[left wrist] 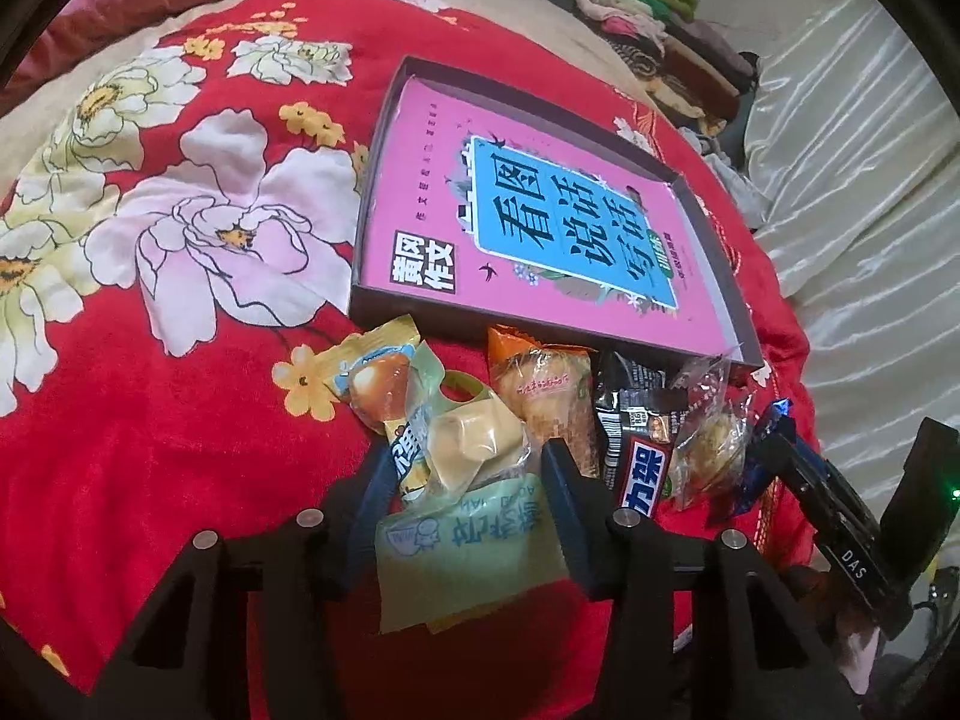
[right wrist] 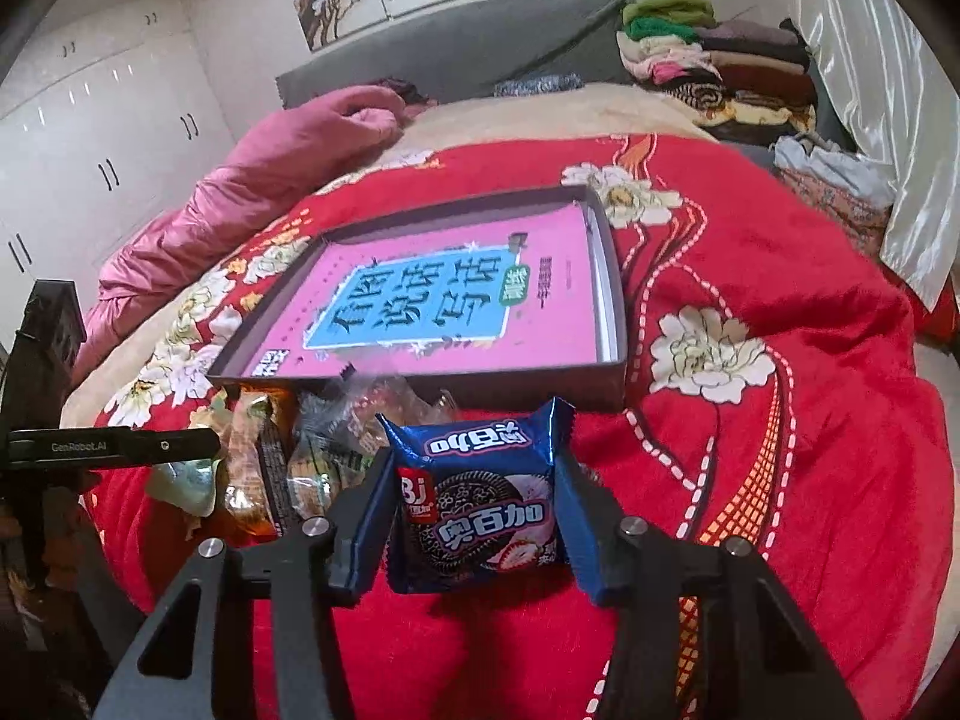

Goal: Organize snacks
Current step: 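Grasp the pale green packet with the left tool while the right tool grasps the blue Oreo packet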

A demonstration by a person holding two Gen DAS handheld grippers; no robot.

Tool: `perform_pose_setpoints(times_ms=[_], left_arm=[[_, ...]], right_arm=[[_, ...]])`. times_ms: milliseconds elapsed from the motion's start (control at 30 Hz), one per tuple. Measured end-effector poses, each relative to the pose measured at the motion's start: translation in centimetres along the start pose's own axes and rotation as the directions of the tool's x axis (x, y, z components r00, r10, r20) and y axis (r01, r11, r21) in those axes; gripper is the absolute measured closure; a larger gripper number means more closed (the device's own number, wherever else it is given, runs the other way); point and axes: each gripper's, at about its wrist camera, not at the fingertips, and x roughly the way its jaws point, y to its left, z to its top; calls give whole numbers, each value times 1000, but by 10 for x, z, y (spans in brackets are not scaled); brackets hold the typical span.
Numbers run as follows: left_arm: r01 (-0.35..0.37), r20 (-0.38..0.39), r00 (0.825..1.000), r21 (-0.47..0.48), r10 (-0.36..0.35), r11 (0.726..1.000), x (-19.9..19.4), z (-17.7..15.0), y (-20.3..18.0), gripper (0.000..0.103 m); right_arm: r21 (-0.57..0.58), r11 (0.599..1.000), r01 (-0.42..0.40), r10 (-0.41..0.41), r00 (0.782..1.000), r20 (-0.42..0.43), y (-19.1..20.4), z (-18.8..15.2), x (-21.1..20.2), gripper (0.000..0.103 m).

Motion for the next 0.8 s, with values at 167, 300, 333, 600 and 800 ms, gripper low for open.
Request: perform_pose_setpoints(times_ms=[167,300,333,600,800], left_arm=[[20,3,1000,7,-20,1000,-7,-2,1,63],[19,5,1000,-3,-19,1000,-8,-1,3,63],[14,9,1000,2,-14,1000,-9,-1,2,63],[-25,19,999,-17,25,1000,-12,0,12,60],[-84,73,994,43,81,996,-26,-1,1,59]], right_arm=[[-11,1000,-16,16,1000,16,3,1,-3,52],[-11,1000,-19,19,1000,3,3,2,0,52],[-13,1000,-19,19,1000,6,4,2,-1,52],[-18,999,-31,31,1000,4,3,1,0,52],[-22,999,-36,36,999,2,5,1,0,52]])
